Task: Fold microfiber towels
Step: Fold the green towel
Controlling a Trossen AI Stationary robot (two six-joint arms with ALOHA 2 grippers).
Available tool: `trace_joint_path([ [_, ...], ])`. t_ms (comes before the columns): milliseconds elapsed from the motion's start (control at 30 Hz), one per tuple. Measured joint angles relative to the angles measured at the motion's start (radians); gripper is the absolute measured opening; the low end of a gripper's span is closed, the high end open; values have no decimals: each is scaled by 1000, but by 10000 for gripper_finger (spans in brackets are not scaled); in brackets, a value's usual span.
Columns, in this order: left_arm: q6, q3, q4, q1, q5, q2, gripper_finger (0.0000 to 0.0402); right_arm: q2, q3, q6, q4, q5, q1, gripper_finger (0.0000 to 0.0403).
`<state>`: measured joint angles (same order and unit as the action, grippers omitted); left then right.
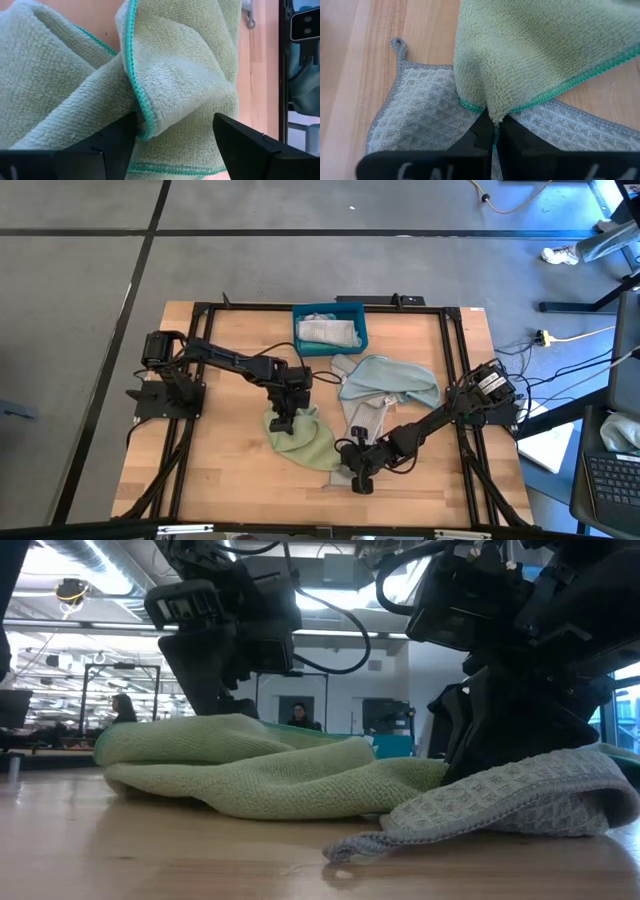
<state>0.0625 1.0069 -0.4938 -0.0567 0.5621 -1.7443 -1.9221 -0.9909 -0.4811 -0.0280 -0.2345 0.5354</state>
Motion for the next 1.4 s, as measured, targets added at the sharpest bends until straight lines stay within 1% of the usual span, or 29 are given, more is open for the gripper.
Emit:
trace_joint_path([
  [233, -13, 0, 0, 0, -12, 0, 252, 0, 0, 19, 0, -8, 0, 6],
  [333, -18, 5, -34, 0, -95, 5, 239, 0, 0, 19, 0, -8, 0, 11],
  [400, -42, 22, -78, 1, -159, 8, 222, 0, 0, 19, 0, -8, 0, 12],
  [467, -64, 40, -133, 6, -207, 15, 196, 0, 0, 19, 0, -8, 0, 10],
  [500, -70, 49, -153, 7, -213, 19, 181, 0, 0, 19, 0, -8, 0, 8],
  [633, -73, 80, -174, 18, -207, 19, 110, 0, 0, 19, 1, -9, -1, 5],
  [767, -71, 85, -180, 33, -203, 19, 26, 0, 0, 18, 1, -9, -1, 12],
  [800, -68, 85, -180, 37, -195, 19, 13, 0, 0, 18, 1, -9, -1, 13],
  [833, -64, 85, -180, 41, -187, 19, 8, 0, 0, 18, 1, -9, -1, 13],
  [1033, -47, 85, -177, 50, -166, 19, 11, 0, 0, 18, 1, -9, -1, 6],
  [1067, -47, 85, -175, 50, -148, 19, 9, 0, 0, 18, 1, -9, -1, 6],
  [1200, -47, 85, -135, 50, 3, 19, 2, 0, 0, 18, 1, -9, -1, 13],
  [1267, -48, 85, -109, 51, 33, 26, 4, 0, 0, 19, 1, -9, -1, 14],
  [1333, -48, 85, -77, 50, 21, 40, 4, 0, 0, 19, 0, -9, -1, 13],
  [1400, -63, 85, -90, 42, -41, 63, 1, 0, 0, 18, 1, -9, -1, 10],
])
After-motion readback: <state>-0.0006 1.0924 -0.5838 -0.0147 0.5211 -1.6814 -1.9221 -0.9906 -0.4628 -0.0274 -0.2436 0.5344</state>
